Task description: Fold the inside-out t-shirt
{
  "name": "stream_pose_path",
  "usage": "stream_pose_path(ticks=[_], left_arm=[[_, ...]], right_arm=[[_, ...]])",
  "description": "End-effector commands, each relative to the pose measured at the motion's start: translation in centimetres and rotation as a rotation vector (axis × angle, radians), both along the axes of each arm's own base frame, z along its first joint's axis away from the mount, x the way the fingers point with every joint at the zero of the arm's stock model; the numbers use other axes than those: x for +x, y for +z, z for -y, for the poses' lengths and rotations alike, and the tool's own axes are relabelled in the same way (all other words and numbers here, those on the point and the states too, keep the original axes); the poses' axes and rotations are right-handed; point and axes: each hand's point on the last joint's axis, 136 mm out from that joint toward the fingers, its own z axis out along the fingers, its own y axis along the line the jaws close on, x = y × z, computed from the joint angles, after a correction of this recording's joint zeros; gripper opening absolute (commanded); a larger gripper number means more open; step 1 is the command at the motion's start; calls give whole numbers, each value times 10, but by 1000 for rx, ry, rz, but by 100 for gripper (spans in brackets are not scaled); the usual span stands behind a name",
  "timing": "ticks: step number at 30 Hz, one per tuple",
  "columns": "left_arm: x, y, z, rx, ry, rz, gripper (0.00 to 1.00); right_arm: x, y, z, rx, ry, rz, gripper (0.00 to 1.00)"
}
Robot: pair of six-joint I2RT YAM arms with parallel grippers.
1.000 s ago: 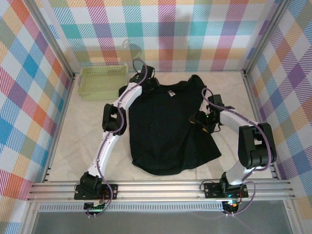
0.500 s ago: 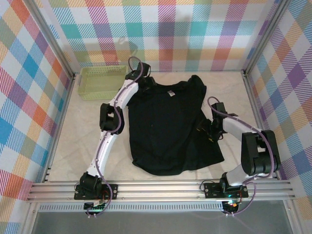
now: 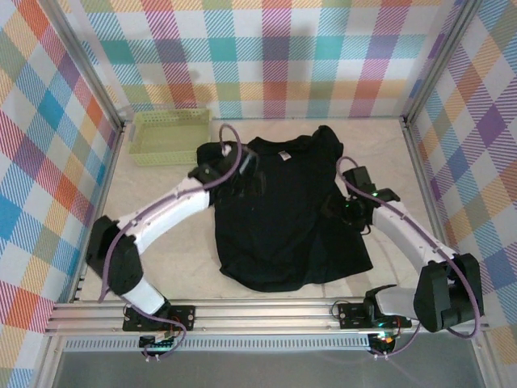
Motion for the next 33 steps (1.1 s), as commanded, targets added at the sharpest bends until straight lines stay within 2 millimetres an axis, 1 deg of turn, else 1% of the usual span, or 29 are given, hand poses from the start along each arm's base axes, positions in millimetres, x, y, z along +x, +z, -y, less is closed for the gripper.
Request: stream_pose_path(ticks=[1,3,4,6,8,10,12,13,15,16,20,23,27,28,29,30,32,33], left_arm=[[-30,-48,-18,123,-5,-21,78],[-52,-69,-19,103,-26,-60,77],[-59,-79,-20,91,-22,-85,77],[-68,-102,-21,74,1,-138,76],[-68,-117,-19,77,17,-169,76],[-61,-127,-18,90,39,-173,74],[-50,-137,-17,93,59,-192,73],[-43,-142,-17,94,68,-199,73],[-29,-151,-15,106,80,-223,72],[-22,-155,-15,114,80,-230,71],[11,-168,-16,153,95,-252,70],[38,-171,-13,143,98,-254,69],[68,-161,-14,159,109,-237,69],[72,-156,-15,165,110,-231,70],[74,-147,-16,176,107,-220,70],[73,-137,-17,188,99,-215,70],[64,-113,-19,233,78,-175,73],[57,-99,-21,270,66,-141,75]], right_arm=[[-20,-11,-17,-41,120,-73,79],[-26,-22,-31,-16,166,-100,79],[-27,-27,-35,-14,179,-110,79],[-28,-41,-41,-19,196,-138,78],[-25,-54,-42,-35,187,-161,78],[-21,-69,-35,-85,150,-191,78],[-18,-82,-26,-128,98,-228,78],[-18,-86,-22,-126,66,-246,78],[-19,-95,-16,-58,-9,-277,78],[-19,-98,-14,-21,-40,-280,78],[-12,-92,-4,30,-107,-239,79],[3,-89,-3,34,-93,-230,79],[32,-89,0,90,-90,-221,79],[37,-86,3,79,-89,-210,79],[43,-80,7,52,-84,-188,79],[46,-72,10,28,-68,-172,79],[47,-50,8,13,-15,-122,80],[44,-39,6,-2,19,-98,80]])
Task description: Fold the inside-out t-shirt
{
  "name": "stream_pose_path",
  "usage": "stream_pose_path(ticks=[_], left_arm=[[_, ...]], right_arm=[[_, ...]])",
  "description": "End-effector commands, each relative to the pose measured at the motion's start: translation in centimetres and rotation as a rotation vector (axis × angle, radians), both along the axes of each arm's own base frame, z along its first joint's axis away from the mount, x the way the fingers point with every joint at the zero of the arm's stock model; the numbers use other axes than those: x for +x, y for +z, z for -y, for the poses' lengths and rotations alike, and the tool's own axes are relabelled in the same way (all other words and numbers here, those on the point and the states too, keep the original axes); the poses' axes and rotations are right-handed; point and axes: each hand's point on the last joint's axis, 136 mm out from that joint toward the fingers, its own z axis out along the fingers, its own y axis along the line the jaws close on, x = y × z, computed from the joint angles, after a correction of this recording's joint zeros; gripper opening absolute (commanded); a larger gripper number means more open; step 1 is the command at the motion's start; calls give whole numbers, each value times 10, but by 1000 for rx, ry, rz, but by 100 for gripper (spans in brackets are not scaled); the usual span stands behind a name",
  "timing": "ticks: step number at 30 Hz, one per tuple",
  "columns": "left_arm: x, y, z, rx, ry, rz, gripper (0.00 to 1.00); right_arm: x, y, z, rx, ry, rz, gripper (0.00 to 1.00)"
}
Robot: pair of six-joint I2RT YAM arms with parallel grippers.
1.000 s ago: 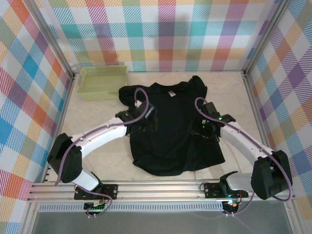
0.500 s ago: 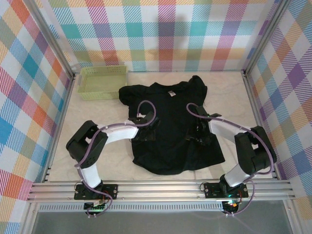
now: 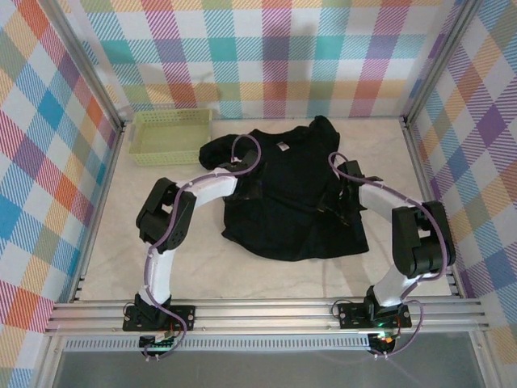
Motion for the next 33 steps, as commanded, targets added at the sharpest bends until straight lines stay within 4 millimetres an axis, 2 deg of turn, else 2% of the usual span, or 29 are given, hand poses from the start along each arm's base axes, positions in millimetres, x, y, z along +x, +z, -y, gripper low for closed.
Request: stream_pose_path(ticks=[1,3,6,9,14,18,26,31,33], left_arm=[[-27,49,-13,135,-69,51,77],[-49,64,-16,141,-93,72,80],[-81,71,-25,93,-96,88,81],[-104,68,-36,74,-93,114,82],[-124,57,-46,12,-77,137,83],[-125,59,-41,-34,-91,158,84],[-125,65,-30,-45,-136,189,85],[-129,64,-27,-38,-159,196,86],[-130,65,-25,-32,-172,203,86]], right_arm=[[-9,35,-3,-58,128,67,80],[-30,48,-11,-107,203,72,80],[-67,49,-27,-154,300,40,79],[-105,37,-37,-172,364,-34,78],[-142,25,-50,-180,424,-98,68],[-150,15,-56,-185,438,-127,60],[-142,-1,-67,-197,456,-142,50],[-142,-6,-68,-223,467,-155,42],[-141,-6,-65,-240,468,-154,36]])
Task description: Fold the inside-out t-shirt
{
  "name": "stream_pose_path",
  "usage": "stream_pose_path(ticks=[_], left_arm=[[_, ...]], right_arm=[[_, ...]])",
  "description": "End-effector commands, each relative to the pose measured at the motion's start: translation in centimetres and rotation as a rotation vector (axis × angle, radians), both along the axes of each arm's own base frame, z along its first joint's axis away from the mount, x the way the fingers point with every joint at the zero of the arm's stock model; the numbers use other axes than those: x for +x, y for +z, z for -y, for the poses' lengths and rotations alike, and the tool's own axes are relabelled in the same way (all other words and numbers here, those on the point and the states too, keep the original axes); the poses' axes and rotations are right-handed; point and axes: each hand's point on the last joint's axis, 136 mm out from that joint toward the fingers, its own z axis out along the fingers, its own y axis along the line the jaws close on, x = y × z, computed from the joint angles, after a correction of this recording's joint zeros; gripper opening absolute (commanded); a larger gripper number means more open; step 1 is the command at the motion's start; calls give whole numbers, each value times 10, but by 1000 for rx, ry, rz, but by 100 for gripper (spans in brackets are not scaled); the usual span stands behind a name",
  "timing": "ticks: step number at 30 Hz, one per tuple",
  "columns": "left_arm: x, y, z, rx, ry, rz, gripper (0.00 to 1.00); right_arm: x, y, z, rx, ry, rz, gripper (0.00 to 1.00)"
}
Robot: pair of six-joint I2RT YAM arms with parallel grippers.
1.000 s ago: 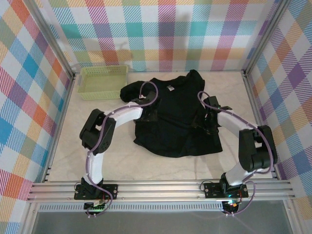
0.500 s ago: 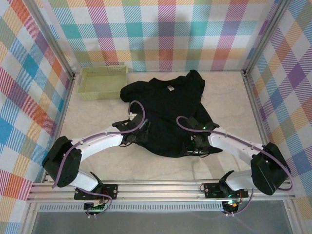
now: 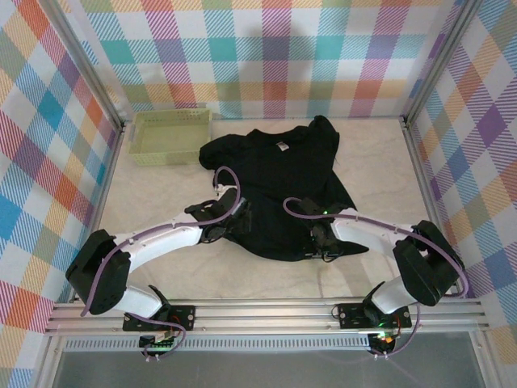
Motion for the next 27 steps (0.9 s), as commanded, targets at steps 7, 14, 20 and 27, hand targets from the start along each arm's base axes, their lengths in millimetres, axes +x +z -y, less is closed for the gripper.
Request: stream_pose_path(ticks=[7,14,20,27], left_arm=[[-4,14,12,11,-80,70,88],[-12,28,36,34,-188,133,91],[-28,41,76,-3,-345,209,97],[-68,59,140,-107,-630,298,100]], right_arm=[[5,12,5,-31,5,38,11],[10,44,8,-19,13,106,10],[17,68,8,8,14,174,8],[37,114,2,116,-13,289,8]])
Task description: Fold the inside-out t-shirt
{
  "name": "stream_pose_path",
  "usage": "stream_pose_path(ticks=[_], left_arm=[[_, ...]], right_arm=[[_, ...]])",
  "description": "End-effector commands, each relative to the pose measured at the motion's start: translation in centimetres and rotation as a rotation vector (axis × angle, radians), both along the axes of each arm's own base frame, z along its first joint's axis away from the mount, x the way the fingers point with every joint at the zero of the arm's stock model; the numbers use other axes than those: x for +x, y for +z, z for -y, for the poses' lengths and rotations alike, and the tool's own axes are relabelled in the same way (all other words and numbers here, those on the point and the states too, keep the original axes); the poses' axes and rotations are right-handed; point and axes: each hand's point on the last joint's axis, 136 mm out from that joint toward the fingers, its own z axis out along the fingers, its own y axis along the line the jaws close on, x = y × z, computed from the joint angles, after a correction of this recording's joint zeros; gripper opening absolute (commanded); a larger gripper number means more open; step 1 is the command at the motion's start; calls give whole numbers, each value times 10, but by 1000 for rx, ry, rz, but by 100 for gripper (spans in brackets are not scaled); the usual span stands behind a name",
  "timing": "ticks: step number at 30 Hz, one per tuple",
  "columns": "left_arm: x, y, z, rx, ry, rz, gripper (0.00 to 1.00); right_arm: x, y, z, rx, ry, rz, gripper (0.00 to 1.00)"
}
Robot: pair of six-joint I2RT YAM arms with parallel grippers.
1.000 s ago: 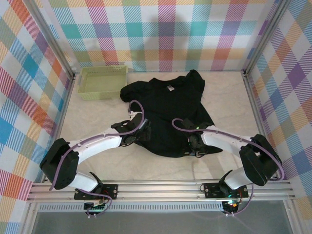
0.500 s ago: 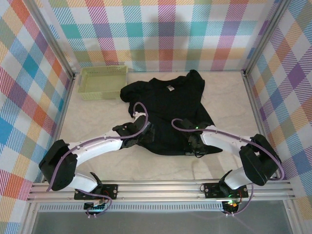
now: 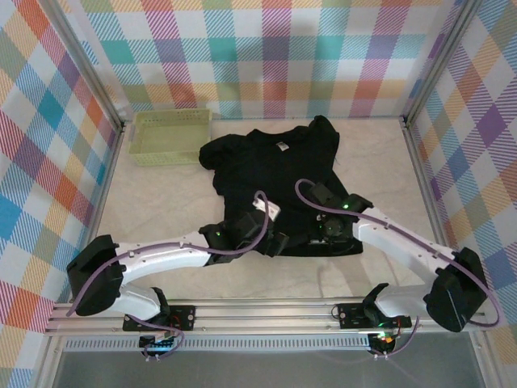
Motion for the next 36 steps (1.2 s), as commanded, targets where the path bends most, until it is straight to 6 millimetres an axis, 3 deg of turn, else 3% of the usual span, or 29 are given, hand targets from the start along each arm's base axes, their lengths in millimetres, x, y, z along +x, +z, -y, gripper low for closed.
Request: stream_pose_path(ticks=[1,6,10,13,19,23,26,31,36], left_arm=[[-12,19,32,-67,-139,61,100],[-7,0,54,3,-163,48,100],[14,-10,55,86,-74,78,100],[32,-14,54,137,0,102,93],[59,-11,53,146,83,113,60],[68,10,57,88,101,128,22],[71,21,67,35,71,84,0],[76,44,73,10,61,81,0],[84,65,72,-22,65,87,0]], right_arm=[[8,25,0,42,1,48,8],[15,38,1,70,-12,74,7],[17,45,5,89,-29,96,7],[17,48,9,106,-42,107,8],[18,49,10,151,-64,113,8],[22,46,14,160,-90,127,11],[25,47,17,183,-105,158,29],[22,66,6,299,-23,274,66],[1,72,-30,548,153,372,80]])
